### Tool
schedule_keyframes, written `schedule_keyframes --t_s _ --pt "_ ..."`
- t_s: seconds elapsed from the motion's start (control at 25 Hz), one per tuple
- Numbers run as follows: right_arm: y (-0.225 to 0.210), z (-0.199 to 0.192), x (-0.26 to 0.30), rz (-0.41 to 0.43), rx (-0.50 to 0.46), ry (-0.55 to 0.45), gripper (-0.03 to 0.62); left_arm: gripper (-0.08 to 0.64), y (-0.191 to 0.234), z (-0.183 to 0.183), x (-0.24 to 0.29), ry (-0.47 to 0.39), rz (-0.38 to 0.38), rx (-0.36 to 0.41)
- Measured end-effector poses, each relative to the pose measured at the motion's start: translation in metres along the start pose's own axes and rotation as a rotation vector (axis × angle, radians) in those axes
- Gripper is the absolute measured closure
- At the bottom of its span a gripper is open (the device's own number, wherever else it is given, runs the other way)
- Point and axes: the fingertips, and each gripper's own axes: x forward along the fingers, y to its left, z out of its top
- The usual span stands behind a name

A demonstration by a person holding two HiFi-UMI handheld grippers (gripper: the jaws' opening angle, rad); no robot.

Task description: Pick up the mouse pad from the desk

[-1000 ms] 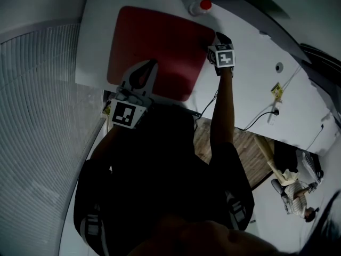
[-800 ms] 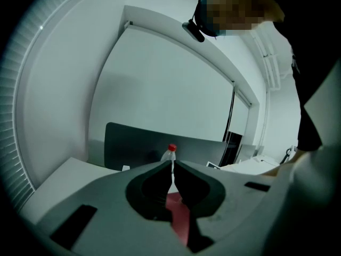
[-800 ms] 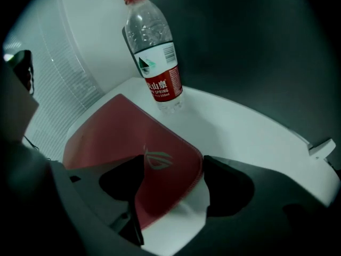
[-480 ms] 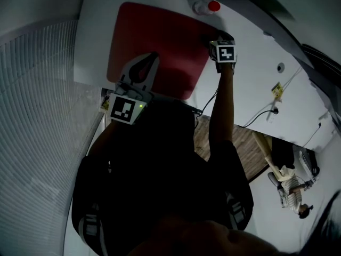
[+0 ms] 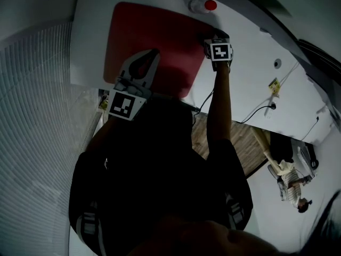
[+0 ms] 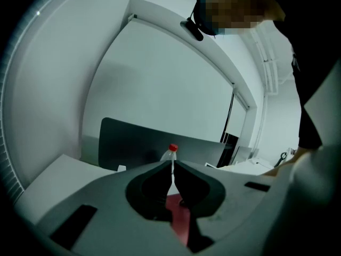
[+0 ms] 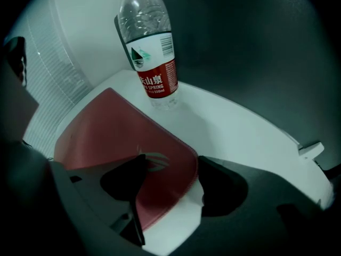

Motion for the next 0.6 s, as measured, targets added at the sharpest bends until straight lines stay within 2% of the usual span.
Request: schedule_keyframes --t_s 0.6 --pt "0.0100 0.0004 0.0002 0.011 0.006 0.022 0.368 0.548 0.0005 0.0003 0.0019 -0.009 -0.012 -0.007"
